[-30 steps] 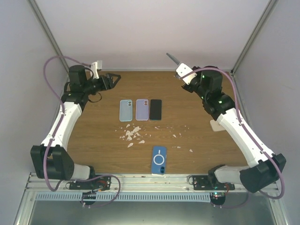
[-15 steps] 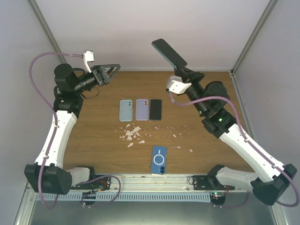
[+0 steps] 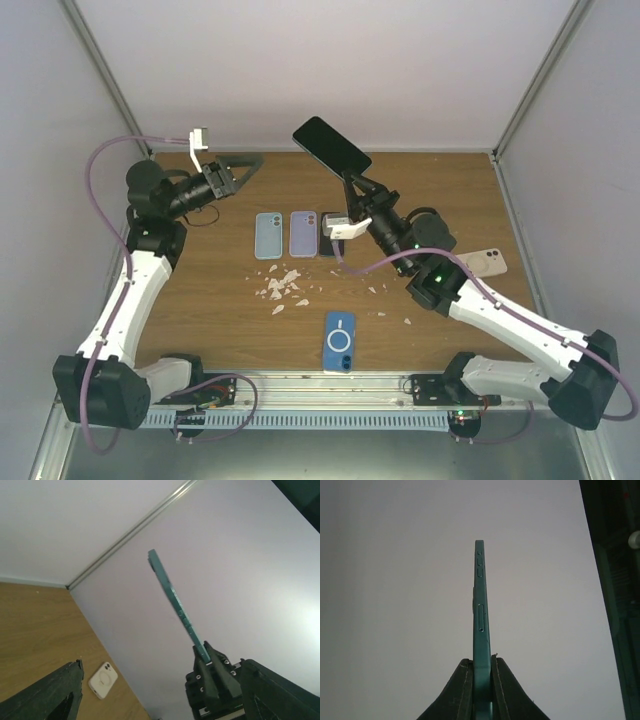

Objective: Take the phone out of the phone case
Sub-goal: Place the phone at the center of the board.

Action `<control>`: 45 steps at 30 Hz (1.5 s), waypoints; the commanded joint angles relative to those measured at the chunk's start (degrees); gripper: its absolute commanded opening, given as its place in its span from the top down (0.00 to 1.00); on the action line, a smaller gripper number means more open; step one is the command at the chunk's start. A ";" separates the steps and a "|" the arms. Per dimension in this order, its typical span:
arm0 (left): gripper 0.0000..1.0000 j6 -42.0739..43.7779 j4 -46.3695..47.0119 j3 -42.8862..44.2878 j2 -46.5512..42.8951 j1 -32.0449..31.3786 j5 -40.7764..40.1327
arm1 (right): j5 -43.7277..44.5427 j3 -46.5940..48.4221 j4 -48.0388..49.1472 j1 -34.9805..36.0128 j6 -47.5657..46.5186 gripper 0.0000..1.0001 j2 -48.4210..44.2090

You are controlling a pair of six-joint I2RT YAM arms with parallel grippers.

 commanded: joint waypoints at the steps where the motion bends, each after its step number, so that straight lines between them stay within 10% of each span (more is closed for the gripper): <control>1: 0.15 -2.51 5.51 0.82 1.03 -3.02 0.35 | 1.26 -1.13 10.86 2.11 -7.18 0.99 -0.61; 21: 0.40 -4.67 7.67 8.67 13.14 -12.26 -2.83 | 0.81 -7.22 20.32 4.80 -15.39 1.00 1.54; 33: 0.88 -7.50 11.67 7.93 15.10 -12.09 -3.16 | 0.81 -10.10 22.68 4.82 -16.43 0.99 1.53; 45: 1.00 -8.49 13.14 7.73 14.43 -6.28 -1.48 | 0.55 -13.84 17.93 2.65 -12.22 0.33 -1.09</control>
